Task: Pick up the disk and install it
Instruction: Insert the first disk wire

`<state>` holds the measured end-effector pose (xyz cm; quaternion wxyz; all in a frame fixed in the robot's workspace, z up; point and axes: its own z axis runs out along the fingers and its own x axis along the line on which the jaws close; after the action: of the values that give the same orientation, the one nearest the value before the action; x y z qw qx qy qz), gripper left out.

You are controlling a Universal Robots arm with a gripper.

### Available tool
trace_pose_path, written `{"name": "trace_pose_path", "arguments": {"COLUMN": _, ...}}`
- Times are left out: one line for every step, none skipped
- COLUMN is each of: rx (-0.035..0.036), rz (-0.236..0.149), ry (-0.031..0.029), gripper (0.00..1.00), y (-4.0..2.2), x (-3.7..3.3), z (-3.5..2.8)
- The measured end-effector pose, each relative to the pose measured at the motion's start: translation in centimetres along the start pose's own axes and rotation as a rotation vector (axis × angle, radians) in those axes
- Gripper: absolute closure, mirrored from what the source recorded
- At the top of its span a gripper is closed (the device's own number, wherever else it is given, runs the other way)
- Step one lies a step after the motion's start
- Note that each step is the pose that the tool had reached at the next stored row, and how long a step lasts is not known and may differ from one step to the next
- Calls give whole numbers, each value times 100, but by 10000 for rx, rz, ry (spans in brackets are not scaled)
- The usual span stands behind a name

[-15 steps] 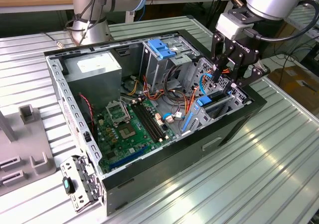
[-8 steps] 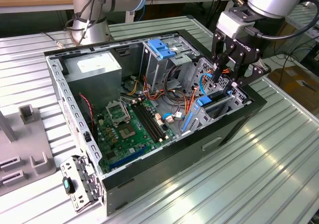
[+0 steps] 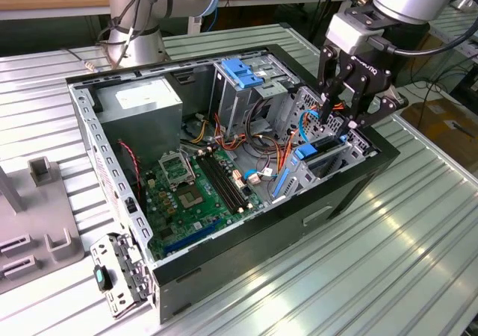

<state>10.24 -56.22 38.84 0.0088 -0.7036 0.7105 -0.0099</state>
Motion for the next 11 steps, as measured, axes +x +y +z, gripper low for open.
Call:
{"name": "trace_pose_path", "arguments": {"rx": 0, "rz": 0, "ry": 3, "gripper": 51, "y": 0, "x": 0, "z": -2}}
{"name": "trace_pose_path", "arguments": {"rx": 0, "rz": 0, "ry": 2, "gripper": 51, "y": 0, "x": 0, "z": -2}}
{"name": "trace_pose_path", "arguments": {"rx": 0, "rz": 0, "ry": 2, "gripper": 51, "y": 0, "x": 0, "z": -5}}
{"name": "trace_pose_path", "arguments": {"rx": 0, "rz": 0, "ry": 2, "gripper": 51, "y": 0, "x": 0, "z": -5}}
{"name": "trace_pose_path", "arguments": {"rx": 0, "rz": 0, "ry": 2, "gripper": 51, "y": 0, "x": 0, "z": -6}}
{"name": "trace_pose_path", "arguments": {"rx": 0, "rz": 0, "ry": 2, "gripper": 51, "y": 0, "x": 0, "z": -6}}
{"name": "trace_pose_path", "arguments": {"rx": 0, "rz": 0, "ry": 2, "gripper": 51, "y": 0, "x": 0, "z": -6}}
{"name": "trace_pose_path", "arguments": {"rx": 0, "rz": 0, "ry": 2, "gripper": 51, "y": 0, "x": 0, "z": -6}}
{"name": "trace_pose_path", "arguments": {"rx": 0, "rz": 0, "ry": 2, "gripper": 51, "y": 0, "x": 0, "z": -6}}
{"name": "trace_pose_path", "arguments": {"rx": 0, "rz": 0, "ry": 3, "gripper": 51, "y": 0, "x": 0, "z": -8}}
{"name": "trace_pose_path", "arguments": {"rx": 0, "rz": 0, "ry": 5, "gripper": 51, "y": 0, "x": 1, "z": -12}}
